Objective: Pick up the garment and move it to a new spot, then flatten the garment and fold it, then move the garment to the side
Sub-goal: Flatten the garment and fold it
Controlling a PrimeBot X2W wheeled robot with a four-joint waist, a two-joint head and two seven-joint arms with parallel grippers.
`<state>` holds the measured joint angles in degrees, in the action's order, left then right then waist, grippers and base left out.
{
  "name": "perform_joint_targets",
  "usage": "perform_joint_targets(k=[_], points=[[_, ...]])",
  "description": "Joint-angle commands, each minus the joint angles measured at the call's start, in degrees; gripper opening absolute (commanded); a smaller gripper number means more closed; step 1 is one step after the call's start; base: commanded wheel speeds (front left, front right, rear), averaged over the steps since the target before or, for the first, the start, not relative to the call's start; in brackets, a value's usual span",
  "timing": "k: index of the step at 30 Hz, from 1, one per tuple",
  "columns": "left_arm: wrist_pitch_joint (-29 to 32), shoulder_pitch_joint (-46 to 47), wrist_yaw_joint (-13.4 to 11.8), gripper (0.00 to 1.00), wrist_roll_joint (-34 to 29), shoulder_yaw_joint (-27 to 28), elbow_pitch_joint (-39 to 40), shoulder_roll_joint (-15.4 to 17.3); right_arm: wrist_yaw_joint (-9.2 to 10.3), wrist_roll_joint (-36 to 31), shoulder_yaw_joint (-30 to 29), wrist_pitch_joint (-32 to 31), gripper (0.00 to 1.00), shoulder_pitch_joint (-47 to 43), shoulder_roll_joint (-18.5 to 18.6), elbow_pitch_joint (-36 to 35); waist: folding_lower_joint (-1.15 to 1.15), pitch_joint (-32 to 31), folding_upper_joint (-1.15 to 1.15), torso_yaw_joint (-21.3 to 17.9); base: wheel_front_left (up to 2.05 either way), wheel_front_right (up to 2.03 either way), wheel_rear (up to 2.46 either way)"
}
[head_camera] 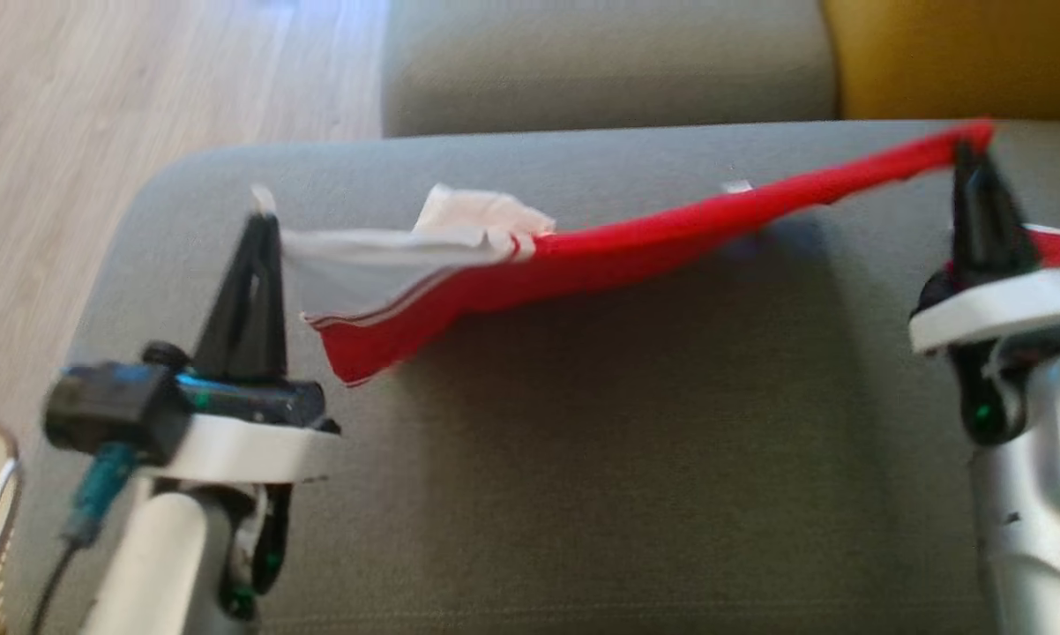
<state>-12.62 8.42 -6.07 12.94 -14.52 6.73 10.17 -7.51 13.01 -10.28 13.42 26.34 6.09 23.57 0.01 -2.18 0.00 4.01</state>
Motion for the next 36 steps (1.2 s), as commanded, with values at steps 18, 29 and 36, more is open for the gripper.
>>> perform_joint_targets(k=[18,29,36], points=[[12.55,15.59,-2.44,0.00,0.83,10.58,26.13,7.30,0.02,-3.85,0.16,-30.58,0.00,-2.90,-0.77,-43.32,-0.01,-1.68,0.00,-5.40,0.00,0.00,0.00],[20.45,42.79,3.29,0.00,4.82,7.25,6.49,8.52,0.02,0.44,1.97,-38.70,0.00,20.50,0.31,-30.41,-0.01,17.24,0.00,-5.63,0.00,0.00,0.00],[10.12,70.38,5.27,0.00,1.82,5.98,-16.72,6.07,0.02,-6.69,11.77,-18.74,0.00,47.59,5.64,-5.42,-0.01,27.46,0.00,-4.98,0.00,0.00,0.00]])
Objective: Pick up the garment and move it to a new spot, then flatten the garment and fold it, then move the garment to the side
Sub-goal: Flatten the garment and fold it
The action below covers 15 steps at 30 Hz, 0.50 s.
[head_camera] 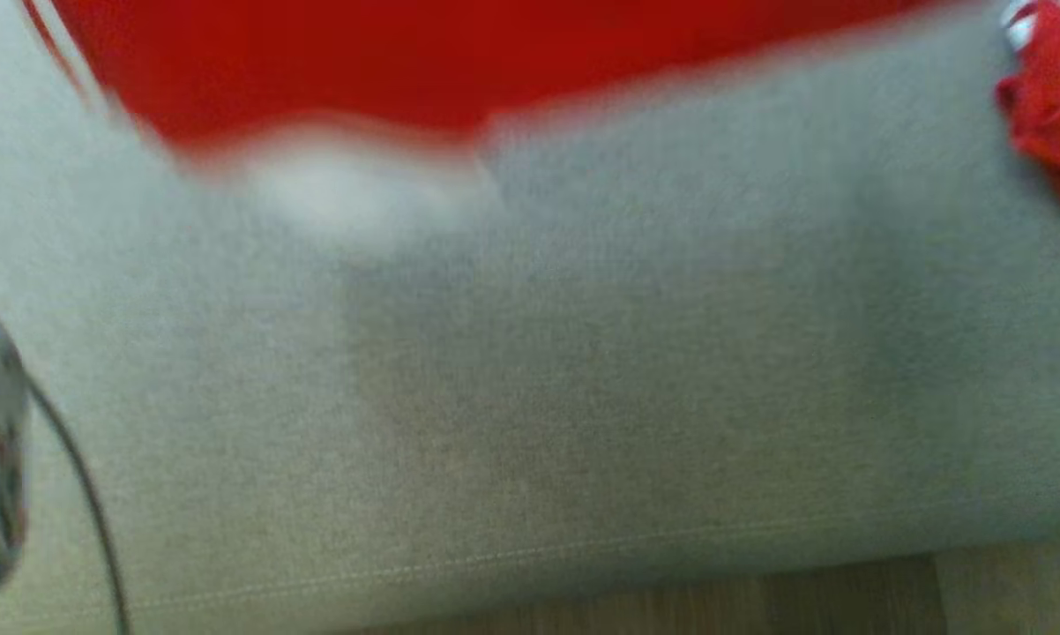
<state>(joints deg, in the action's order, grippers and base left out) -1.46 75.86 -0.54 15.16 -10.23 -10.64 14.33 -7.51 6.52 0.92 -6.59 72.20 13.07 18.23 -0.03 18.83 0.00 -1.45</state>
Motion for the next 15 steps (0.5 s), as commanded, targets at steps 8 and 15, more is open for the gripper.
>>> perform_joint_targets(k=[8,15], points=[[-12.71,16.77,-1.08,0.00,-3.14,0.53,-14.17,-1.95,0.02,-6.59,-6.65,18.22,0.00,18.87,-3.54,22.71,0.03,10.18,0.00,3.13,0.00,0.00,0.00],[-13.51,8.87,0.27,0.00,-3.91,-0.93,-14.43,-3.71,0.02,-6.25,-8.04,21.27,0.00,15.61,-2.38,33.35,0.03,11.12,0.00,5.89,0.00,0.00,0.00]])
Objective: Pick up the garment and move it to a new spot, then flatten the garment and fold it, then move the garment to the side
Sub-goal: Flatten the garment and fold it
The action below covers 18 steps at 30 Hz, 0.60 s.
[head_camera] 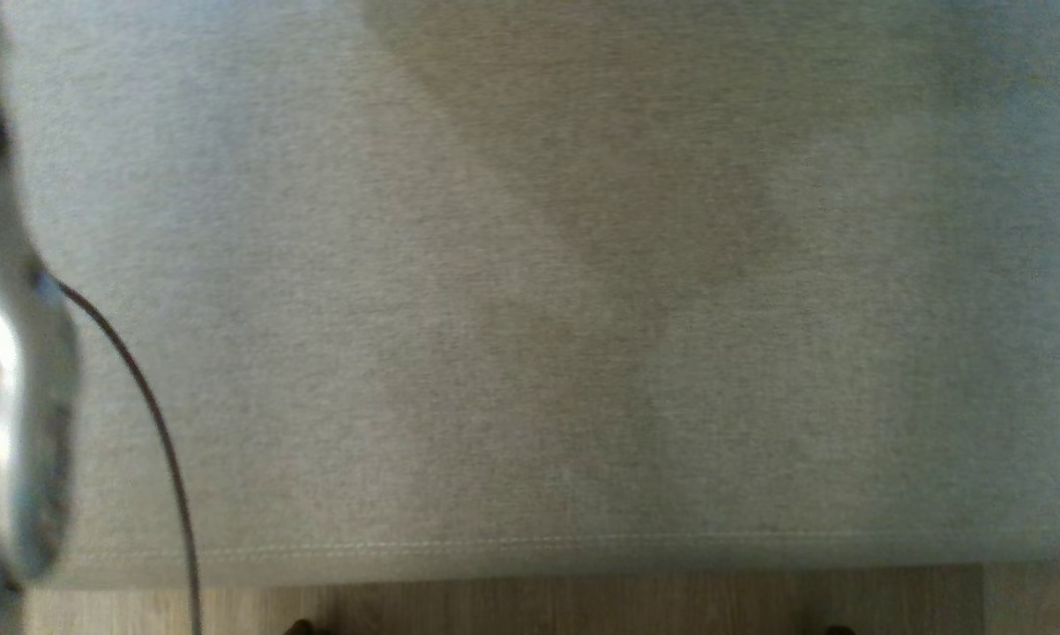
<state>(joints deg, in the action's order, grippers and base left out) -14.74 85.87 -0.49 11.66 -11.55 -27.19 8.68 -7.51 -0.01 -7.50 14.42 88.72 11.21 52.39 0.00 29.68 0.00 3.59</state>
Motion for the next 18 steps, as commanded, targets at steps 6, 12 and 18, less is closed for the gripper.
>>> perform_joint_targets(k=[6,12,18], points=[[-0.24,-15.43,1.82,0.00,-1.21,-2.20,4.04,0.61,0.02,3.35,3.58,0.53,0.00,-10.41,1.51,5.68,0.00,-1.19,0.00,2.77,0.00,0.00,0.00],[-0.25,-33.41,2.62,0.00,-2.53,-4.65,5.68,2.17,0.02,9.62,8.33,0.54,0.00,-21.81,1.12,12.28,0.00,-5.73,0.00,3.57,0.00,0.00,0.00],[-0.25,-47.55,3.10,0.00,-2.98,-5.18,5.95,5.80,0.02,14.79,15.18,-1.42,0.00,-29.98,0.44,15.55,0.00,-12.25,0.00,3.04,0.00,0.00,0.00]])
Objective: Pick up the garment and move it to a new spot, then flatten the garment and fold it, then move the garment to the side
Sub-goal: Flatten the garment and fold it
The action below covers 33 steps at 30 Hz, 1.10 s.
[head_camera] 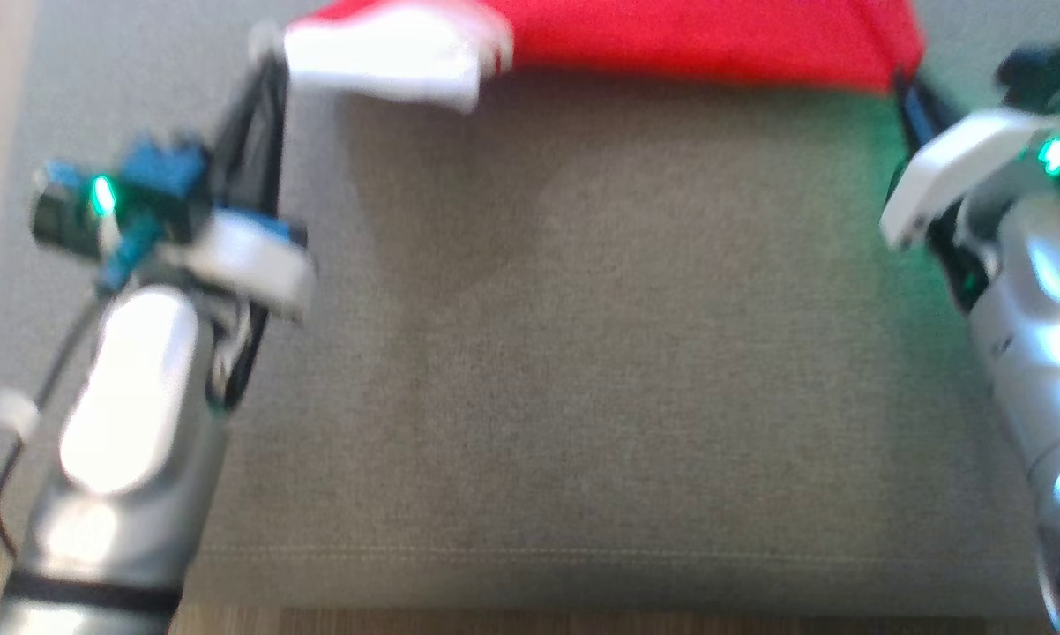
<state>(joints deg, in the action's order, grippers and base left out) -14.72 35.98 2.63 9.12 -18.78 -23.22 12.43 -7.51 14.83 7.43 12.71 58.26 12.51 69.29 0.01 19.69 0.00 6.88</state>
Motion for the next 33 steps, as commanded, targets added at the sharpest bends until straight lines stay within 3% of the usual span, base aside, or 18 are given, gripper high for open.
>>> perform_joint_targets(k=[1,19,27,33], points=[[-0.28,-1.11,0.49,0.00,-1.02,1.21,1.60,3.49,0.02,1.25,2.51,-1.03,0.00,-1.74,-0.75,-0.81,-0.01,-4.41,0.00,-0.52,0.00,0.00,0.00],[0.68,-17.98,2.66,0.00,-3.64,-5.39,2.70,11.07,0.02,8.18,14.92,-7.96,0.00,-12.65,3.85,0.37,-0.01,-15.18,0.00,-1.96,0.00,0.00,0.00],[5.06,-24.39,3.53,0.00,0.32,-5.75,3.47,12.91,0.02,14.56,22.02,-16.48,0.00,-18.31,4.88,-4.24,-0.01,-19.17,0.00,-3.23,0.00,0.00,0.00],[10.96,-29.87,4.67,0.00,7.15,-8.95,6.70,15.41,0.02,22.66,29.18,-25.29,0.00,-23.03,8.62,-12.08,-0.01,-21.64,0.00,-4.00,0.00,0.00,0.00]])
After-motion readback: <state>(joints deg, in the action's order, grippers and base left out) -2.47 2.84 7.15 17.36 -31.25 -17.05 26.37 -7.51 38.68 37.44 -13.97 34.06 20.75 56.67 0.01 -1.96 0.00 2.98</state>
